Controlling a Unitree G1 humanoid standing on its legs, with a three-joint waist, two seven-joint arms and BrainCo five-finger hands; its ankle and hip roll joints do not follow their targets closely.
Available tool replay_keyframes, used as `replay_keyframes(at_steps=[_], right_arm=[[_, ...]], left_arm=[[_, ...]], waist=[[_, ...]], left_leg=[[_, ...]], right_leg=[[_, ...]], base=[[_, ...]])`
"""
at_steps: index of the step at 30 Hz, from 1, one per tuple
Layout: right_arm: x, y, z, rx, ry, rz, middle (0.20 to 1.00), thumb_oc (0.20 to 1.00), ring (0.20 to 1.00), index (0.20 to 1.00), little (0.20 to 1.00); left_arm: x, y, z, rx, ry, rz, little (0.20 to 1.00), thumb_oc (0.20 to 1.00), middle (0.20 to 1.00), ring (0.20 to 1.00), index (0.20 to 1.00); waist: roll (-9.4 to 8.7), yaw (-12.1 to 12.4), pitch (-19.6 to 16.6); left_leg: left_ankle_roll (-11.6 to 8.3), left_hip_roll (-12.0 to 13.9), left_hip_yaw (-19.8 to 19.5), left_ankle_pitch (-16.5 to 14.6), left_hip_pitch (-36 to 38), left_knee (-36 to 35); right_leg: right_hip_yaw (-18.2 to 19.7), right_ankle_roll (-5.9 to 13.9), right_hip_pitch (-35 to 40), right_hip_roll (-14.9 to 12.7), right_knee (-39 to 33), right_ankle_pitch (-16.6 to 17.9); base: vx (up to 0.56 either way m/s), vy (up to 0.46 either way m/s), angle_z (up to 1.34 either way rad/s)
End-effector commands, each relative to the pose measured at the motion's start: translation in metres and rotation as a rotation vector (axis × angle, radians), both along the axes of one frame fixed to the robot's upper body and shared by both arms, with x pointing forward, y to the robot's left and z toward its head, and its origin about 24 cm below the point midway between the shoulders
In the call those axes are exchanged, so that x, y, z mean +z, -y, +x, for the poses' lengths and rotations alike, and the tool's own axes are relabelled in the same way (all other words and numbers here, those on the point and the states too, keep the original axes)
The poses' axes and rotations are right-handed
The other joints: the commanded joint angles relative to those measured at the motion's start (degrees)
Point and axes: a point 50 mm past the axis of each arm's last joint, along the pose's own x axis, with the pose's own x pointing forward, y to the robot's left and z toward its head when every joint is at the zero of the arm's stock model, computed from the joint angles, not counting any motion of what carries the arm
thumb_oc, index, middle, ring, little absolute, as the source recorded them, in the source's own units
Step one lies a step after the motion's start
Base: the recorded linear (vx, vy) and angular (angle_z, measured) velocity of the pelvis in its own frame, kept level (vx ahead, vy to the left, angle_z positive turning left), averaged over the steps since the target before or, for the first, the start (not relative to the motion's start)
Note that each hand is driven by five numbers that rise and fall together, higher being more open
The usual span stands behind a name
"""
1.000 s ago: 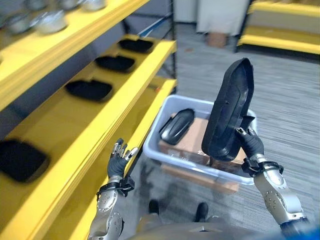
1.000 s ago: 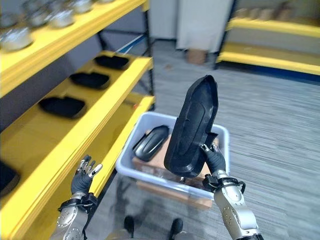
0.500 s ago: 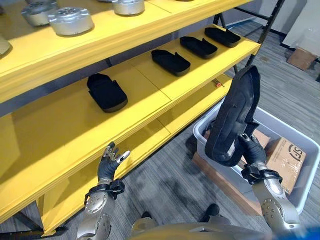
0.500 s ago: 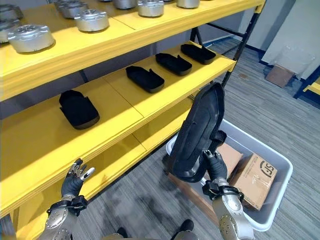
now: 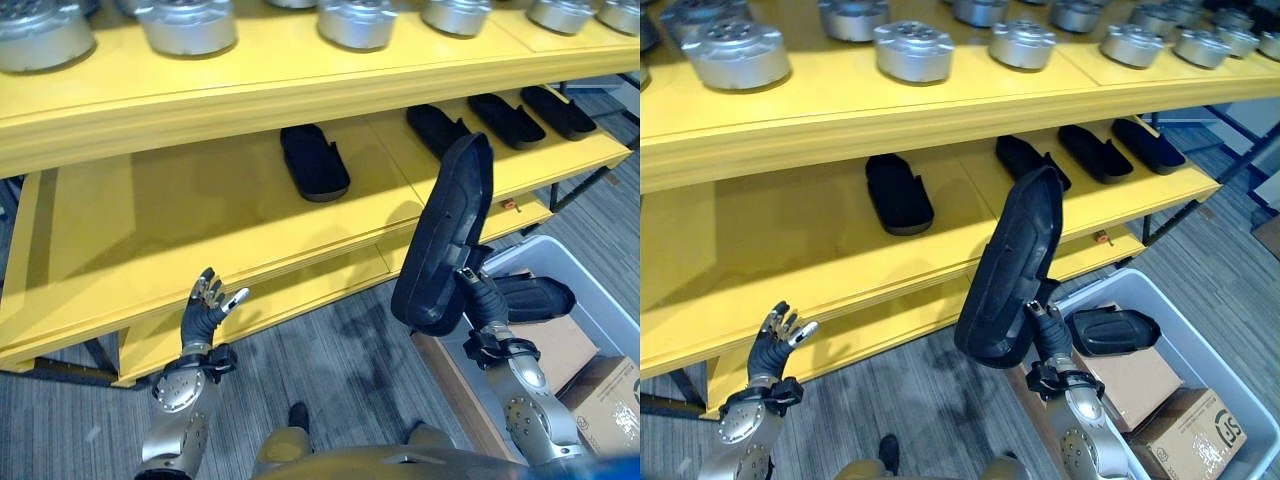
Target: Move parts from the plastic box to the shelf.
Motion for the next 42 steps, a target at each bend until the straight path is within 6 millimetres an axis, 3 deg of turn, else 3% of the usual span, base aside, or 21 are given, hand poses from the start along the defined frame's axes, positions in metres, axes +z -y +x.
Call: replay_keyframes(at_steps=[1, 3, 5, 9, 20, 24, 28, 29, 31, 33, 34, 35, 36, 37, 38, 40, 42], right_arm=[[0.037, 0.011, 0.018, -0.025, 0.191, 0.005, 0.200, 0.200, 0.200, 0.200, 0.200], [0.039, 0.013, 0.018, -0.018, 0.197, -0.004, 0.200, 0.200, 0.200, 0.200, 0.200], [0.040, 0.015, 0.014, -0.017, 0.202, -0.003, 0.200, 0.200, 0.200, 0.200, 0.200], [0.038, 0.026, 0.008, -0.040, 0.187, -0.036, 0.200, 0.200, 0.200, 0.200, 0.200], [0.034, 0.035, 0.002, -0.045, 0.160, -0.068, 0.200, 0.200, 0.200, 0.200, 0.200], [0.033, 0.034, 0.001, -0.027, 0.150, -0.083, 0.200, 0.200, 0.200, 0.200, 0.200], [0.039, 0.039, 0.005, -0.015, 0.172, -0.133, 0.200, 0.200, 0.200, 0.200, 0.200], [0.041, 0.039, 0.007, -0.020, 0.181, -0.130, 0.200, 0.200, 0.200, 0.200, 0.200], [0.042, 0.038, 0.008, -0.037, 0.190, -0.111, 0.200, 0.200, 0.200, 0.200, 0.200], [0.040, 0.038, 0.007, -0.054, 0.182, -0.084, 0.200, 0.200, 0.200, 0.200, 0.200], [0.041, 0.040, 0.006, -0.076, 0.182, -0.080, 0.200, 0.200, 0.200, 0.200, 0.200], [0.041, 0.041, 0.007, -0.076, 0.183, -0.081, 0.200, 0.200, 0.200, 0.200, 0.200], [0.038, 0.039, 0.004, -0.074, 0.173, -0.074, 0.200, 0.200, 0.200, 0.200, 0.200], [0.038, 0.039, 0.004, -0.074, 0.173, -0.075, 0.200, 0.200, 0.200, 0.200, 0.200], [0.037, 0.039, 0.004, -0.073, 0.169, -0.079, 0.200, 0.200, 0.200, 0.200, 0.200], [0.039, 0.035, 0.005, -0.046, 0.179, -0.083, 0.200, 0.200, 0.200, 0.200, 0.200], [0.039, 0.035, 0.005, -0.049, 0.181, -0.086, 0.200, 0.200, 0.200, 0.200, 0.200]], left_arm=[[0.023, 0.005, 0.004, -0.044, 0.124, 0.054, 1.000, 1.000, 1.000, 1.000, 1.000], [0.022, 0.007, 0.004, -0.054, 0.120, 0.052, 1.000, 1.000, 1.000, 1.000, 1.000], [0.018, 0.010, 0.003, -0.075, 0.108, 0.046, 1.000, 1.000, 1.000, 1.000, 1.000], [0.014, 0.019, 0.002, -0.094, 0.104, -0.007, 1.000, 1.000, 1.000, 1.000, 1.000], [0.002, 0.028, -0.011, -0.104, 0.049, -0.071, 1.000, 1.000, 1.000, 1.000, 1.000], [0.000, 0.029, -0.014, -0.097, 0.045, -0.087, 1.000, 1.000, 1.000, 1.000, 1.000], [0.004, 0.032, -0.008, -0.097, 0.076, -0.107, 1.000, 1.000, 1.000, 1.000, 1.000], [0.005, 0.033, -0.006, -0.100, 0.083, -0.113, 1.000, 1.000, 1.000, 1.000, 1.000], [0.006, 0.035, -0.004, -0.108, 0.084, -0.123, 1.000, 1.000, 1.000, 1.000, 1.000], [0.007, 0.036, -0.003, -0.112, 0.084, -0.124, 1.000, 1.000, 1.000, 1.000, 1.000], [0.009, 0.037, 0.002, -0.116, 0.094, -0.114, 1.000, 1.000, 1.000, 1.000, 1.000], [0.009, 0.037, 0.002, -0.116, 0.095, -0.114, 1.000, 1.000, 1.000, 1.000, 1.000], [0.009, 0.036, 0.001, -0.113, 0.097, -0.120, 1.000, 1.000, 1.000, 1.000, 1.000], [0.009, 0.036, 0.001, -0.113, 0.097, -0.120, 1.000, 1.000, 1.000, 1.000, 1.000], [0.007, 0.036, 0.000, -0.114, 0.094, -0.122, 1.000, 1.000, 1.000, 1.000, 1.000], [0.011, 0.029, -0.002, -0.115, 0.101, -0.094, 1.000, 1.000, 1.000, 1.000, 1.000], [0.012, 0.027, -0.001, -0.116, 0.108, -0.088, 1.000, 1.000, 1.000, 1.000, 1.000]], waist=[[1.51, -1.50, -0.25], [1.11, -1.97, 0.22], [0.42, -2.22, 0.13], [0.42, -2.73, -1.39], [1.80, -2.47, -2.66], [1.81, -2.05, -1.89], [0.79, -0.95, 1.09], [0.71, -1.13, 1.58], [0.55, -1.92, 1.33], [1.27, -2.18, 1.33], [2.75, -2.90, 1.55], [2.80, -2.92, 1.54], [4.44, -3.45, 0.96], [4.42, -3.34, 0.95], [5.08, -3.03, 0.64], [4.61, -2.00, 1.09], [4.19, -1.73, 1.26]], left_leg=[[-2.42, -1.73, 1.16, 0.99, -0.39, -2.32], [-2.73, -1.97, 0.52, 0.77, 0.30, -2.32], [-3.07, -2.15, -0.44, 0.57, 1.15, -2.32], [-4.25, -1.53, -0.85, 0.20, 1.68, -2.32], [-5.79, 1.10, -2.16, -0.20, 5.35, -2.11], [-5.92, 1.20, -3.07, -0.94, 4.18, 1.41], [-6.78, -1.18, -4.59, -2.72, -2.07, 12.03], [-6.69, -0.05, -3.75, -2.76, -2.76, 12.13], [-7.08, 6.51, -0.73, 0.01, -2.42, 9.33], [-8.70, 12.60, 0.08, 5.68, -1.95, 4.87], [-10.59, 16.95, 2.48, 10.78, -2.38, 0.97], [-10.67, 16.98, 2.50, 11.12, -2.22, 0.47], [-11.50, 17.49, 4.48, 9.98, 0.01, -2.20], [-11.51, 17.48, 4.64, 9.94, 0.12, -2.23], [-11.39, 15.93, 4.89, 8.48, 0.63, -1.85], [-10.72, 13.67, 5.28, 6.84, 0.16, 0.40], [-10.67, 13.02, 5.57, 6.15, -0.85, 2.03]], right_leg=[[-1.38, 0.48, 0.89, 1.68, -7.33, 3.77], [-1.07, 0.89, 0.11, 2.31, -10.21, 5.62], [-0.81, 0.84, 1.80, 2.37, -11.06, 5.40], [-3.65, 0.41, 4.93, 2.49, -13.89, 5.66], [-5.90, -2.07, 9.53, 4.16, -12.99, 1.47], [-5.91, -3.06, 9.84, 4.56, -12.04, 0.40], [-6.89, -4.02, 9.21, 3.34, -10.59, 0.00], [-7.36, -4.02, 8.76, 3.08, -10.07, 0.00], [-8.30, -3.52, 8.22, 2.02, -9.21, -0.19], [-9.20, -2.96, 8.16, 1.08, -7.84, -1.45], [-10.47, -2.06, 7.19, -0.64, -4.99, -2.72], [-10.49, -2.11, 6.95, -0.64, -4.56, -2.98], [-11.00, -1.27, 6.44, -1.50, -2.32, -3.62], [-10.85, -1.25, 6.33, -1.53, -2.12, -3.72], [-11.13, -0.40, 7.18, -3.10, -2.63, -2.78], [-10.95, 0.41, 9.67, -5.15, -4.37, -1.73], [-11.39, 0.75, 10.26, -5.89, -5.11, -1.25]], base=[[0.11, -0.063, 0.49], [0.12, -0.070, 0.18], [0.12, -0.105, 0.34], [0.10, -0.140, 0.75], [0.09, -0.130, 0.10], [-0.01, -0.077, 0.11], [-0.11, -0.060, 0.33], [-0.11, 0.003, 0.50], [-0.02, 0.088, 0.39], [0.03, 0.220, 0.64], [0.03, 0.233, 0.40], [0.08, 0.350, 0.46], [0.05, 0.169, 0.66], [0.14, 0.358, 0.54], [0.13, 0.249, 0.12], [0.16, 0.295, -0.12], [0.07, 0.165, 0.15]])
